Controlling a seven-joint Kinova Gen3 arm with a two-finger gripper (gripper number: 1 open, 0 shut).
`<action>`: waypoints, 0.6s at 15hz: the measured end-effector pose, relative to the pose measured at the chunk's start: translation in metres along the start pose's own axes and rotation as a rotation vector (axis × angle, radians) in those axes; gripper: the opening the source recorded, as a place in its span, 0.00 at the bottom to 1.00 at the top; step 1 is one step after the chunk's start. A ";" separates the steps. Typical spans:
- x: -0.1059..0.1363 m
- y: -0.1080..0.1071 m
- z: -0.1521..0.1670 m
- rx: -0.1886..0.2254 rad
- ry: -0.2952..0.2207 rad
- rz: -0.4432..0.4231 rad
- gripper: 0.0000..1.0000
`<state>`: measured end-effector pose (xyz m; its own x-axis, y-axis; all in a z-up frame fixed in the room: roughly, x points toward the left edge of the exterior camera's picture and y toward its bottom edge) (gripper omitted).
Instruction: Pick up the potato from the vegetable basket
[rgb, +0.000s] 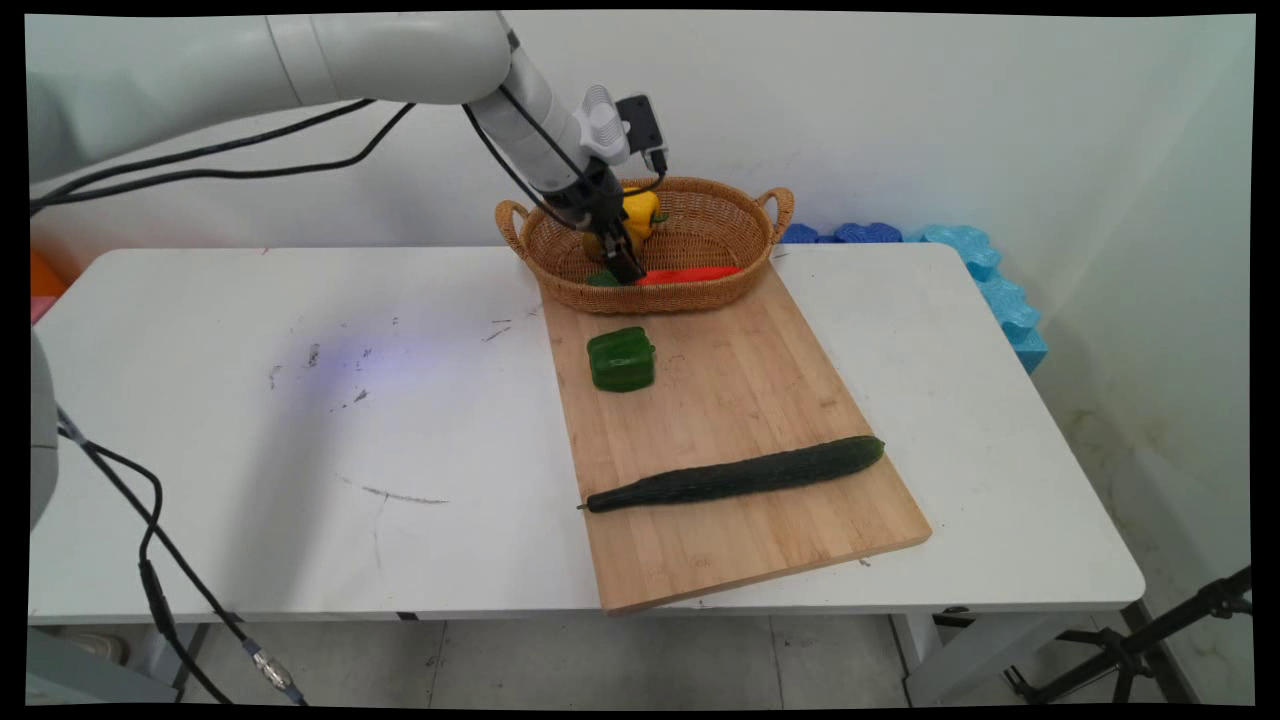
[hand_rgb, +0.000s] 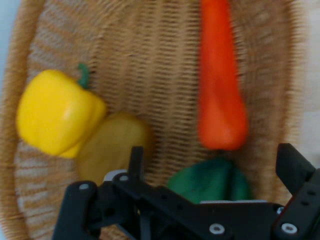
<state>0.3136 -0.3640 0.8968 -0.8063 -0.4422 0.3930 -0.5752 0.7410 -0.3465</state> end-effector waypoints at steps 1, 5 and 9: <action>0.000 -0.006 0.003 0.017 -0.008 -0.009 1.00; -0.002 -0.026 0.016 0.081 -0.031 -0.068 1.00; -0.004 -0.039 0.031 0.133 -0.039 -0.158 1.00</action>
<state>0.3351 -0.4065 0.8822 -0.7079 -0.5686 0.4190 -0.7059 0.5888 -0.3937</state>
